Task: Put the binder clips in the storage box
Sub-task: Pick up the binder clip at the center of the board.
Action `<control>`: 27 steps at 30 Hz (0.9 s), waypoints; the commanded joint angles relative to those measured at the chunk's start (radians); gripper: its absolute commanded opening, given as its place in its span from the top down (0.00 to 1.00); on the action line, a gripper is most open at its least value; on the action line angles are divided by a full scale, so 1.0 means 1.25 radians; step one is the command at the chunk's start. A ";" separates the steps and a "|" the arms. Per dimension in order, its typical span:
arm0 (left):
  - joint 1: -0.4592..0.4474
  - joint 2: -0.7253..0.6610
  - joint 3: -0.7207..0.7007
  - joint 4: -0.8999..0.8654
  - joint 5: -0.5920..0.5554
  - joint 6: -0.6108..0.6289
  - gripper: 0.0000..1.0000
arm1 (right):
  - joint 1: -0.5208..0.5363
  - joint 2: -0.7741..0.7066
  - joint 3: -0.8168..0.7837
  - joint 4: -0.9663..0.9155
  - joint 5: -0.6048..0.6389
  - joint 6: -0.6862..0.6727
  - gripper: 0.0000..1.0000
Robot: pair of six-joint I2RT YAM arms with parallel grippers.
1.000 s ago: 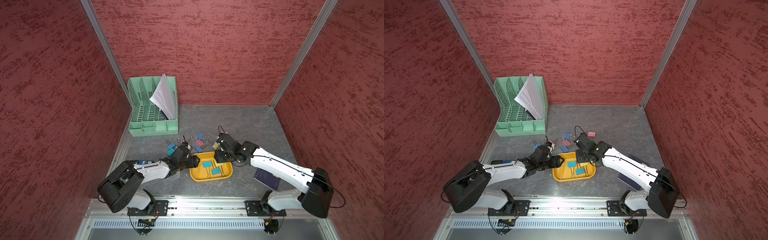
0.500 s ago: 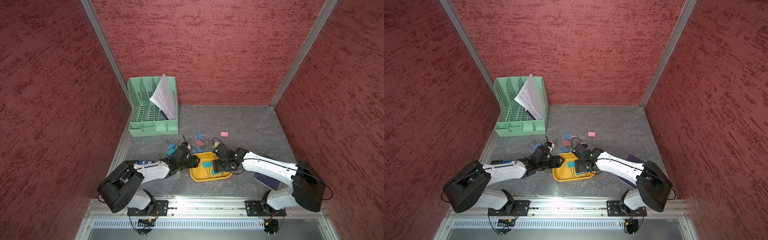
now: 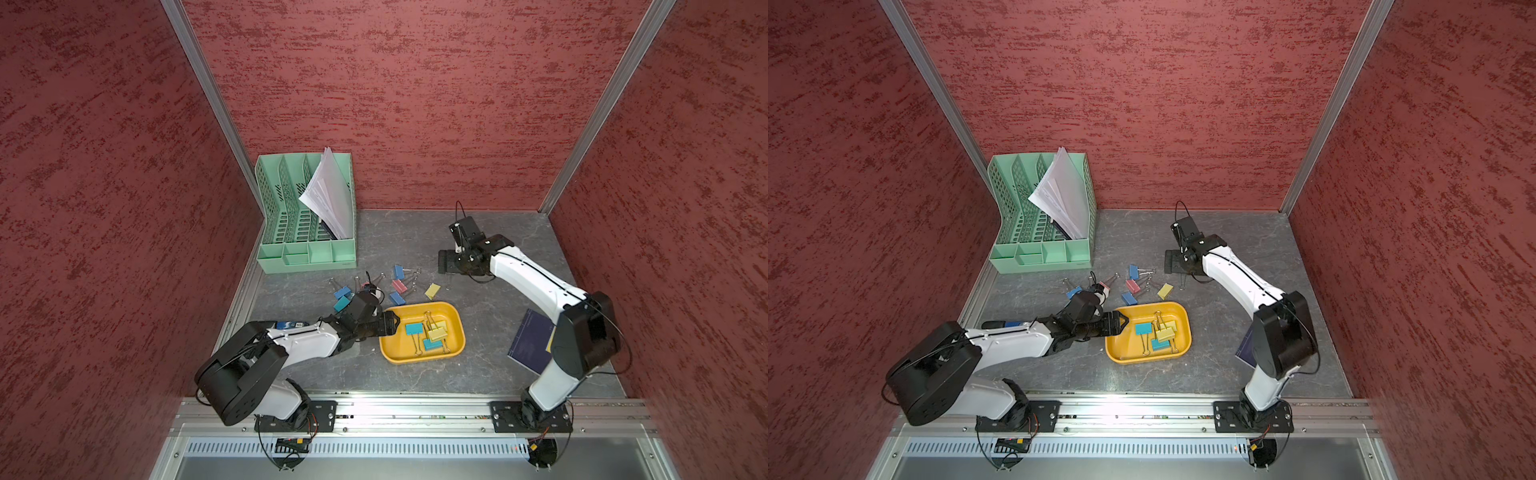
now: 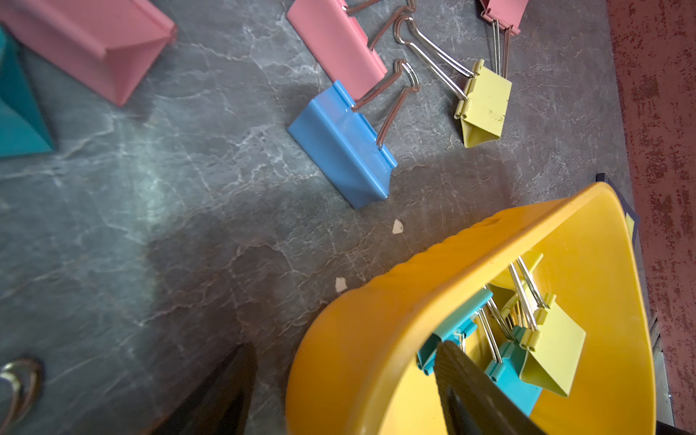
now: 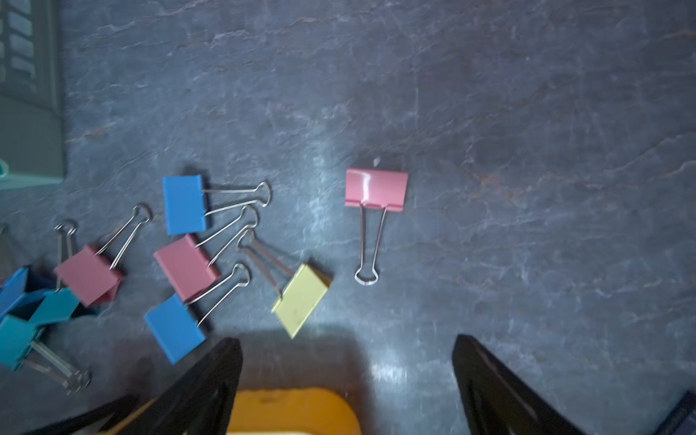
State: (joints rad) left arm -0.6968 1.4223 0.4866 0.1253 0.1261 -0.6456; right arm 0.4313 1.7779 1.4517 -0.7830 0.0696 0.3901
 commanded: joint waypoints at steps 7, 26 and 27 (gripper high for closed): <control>-0.003 0.043 -0.013 -0.057 0.000 0.002 0.21 | -0.039 0.168 0.093 0.016 -0.042 -0.020 0.07; -0.003 0.045 -0.016 -0.052 0.003 0.001 0.21 | -0.057 0.301 0.174 0.020 0.009 -0.016 0.08; -0.003 0.045 -0.017 -0.052 0.003 0.002 0.21 | -0.059 0.306 0.177 0.020 0.010 -0.016 0.08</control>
State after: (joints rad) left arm -0.6968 1.4490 0.4953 0.1585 0.1303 -0.6456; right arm 0.3737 2.1456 1.6344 -0.7570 0.0479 0.3695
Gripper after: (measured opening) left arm 0.790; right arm 0.919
